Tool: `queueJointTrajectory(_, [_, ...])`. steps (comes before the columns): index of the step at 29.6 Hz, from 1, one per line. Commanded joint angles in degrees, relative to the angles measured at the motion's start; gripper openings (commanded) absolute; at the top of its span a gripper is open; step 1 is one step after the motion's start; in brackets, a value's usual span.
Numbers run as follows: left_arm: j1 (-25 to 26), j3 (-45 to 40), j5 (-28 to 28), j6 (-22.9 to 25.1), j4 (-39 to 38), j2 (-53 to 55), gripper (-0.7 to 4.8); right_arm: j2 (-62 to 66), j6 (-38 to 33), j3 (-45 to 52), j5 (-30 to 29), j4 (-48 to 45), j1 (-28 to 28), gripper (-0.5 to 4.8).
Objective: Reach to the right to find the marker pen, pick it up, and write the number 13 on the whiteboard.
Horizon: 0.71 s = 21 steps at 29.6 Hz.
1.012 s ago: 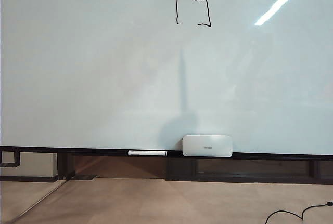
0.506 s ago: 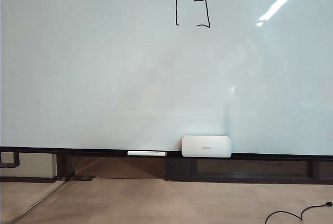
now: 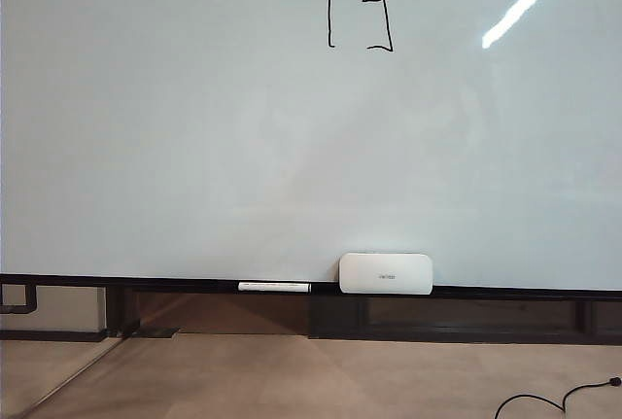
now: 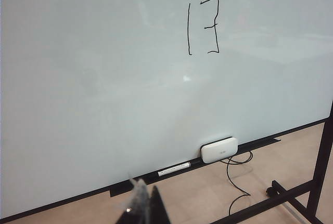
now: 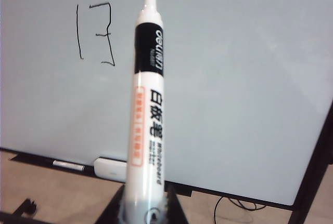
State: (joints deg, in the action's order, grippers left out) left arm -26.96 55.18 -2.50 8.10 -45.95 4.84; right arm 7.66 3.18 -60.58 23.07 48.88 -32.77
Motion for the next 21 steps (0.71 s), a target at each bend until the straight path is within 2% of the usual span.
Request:
queueJointTrajectory(1, [0.02, 0.15, 1.68, -0.94, -0.63, -0.17, -0.06, -2.12, -1.38, -0.20, -5.81, 0.04, 5.18, -0.02])
queueJointTrajectory(8, [0.92, -0.42, 1.68, -3.91, -0.92, -0.87, -0.06, -5.55, -1.84, -0.15, -15.02, 3.69, 18.10, -0.02])
queueJointTrajectory(12, [1.57, -2.84, 2.14, -4.66, 0.09, -0.96, -0.06, -7.02, -4.55, 0.74, -19.80, 4.02, 24.11, -0.02])
queueJointTrajectory(21, [2.40, -12.74, 2.21, -9.51, 13.16, -1.31, -0.06, -7.34, -6.01, 3.82, -29.00, 2.25, 34.16, -0.02])
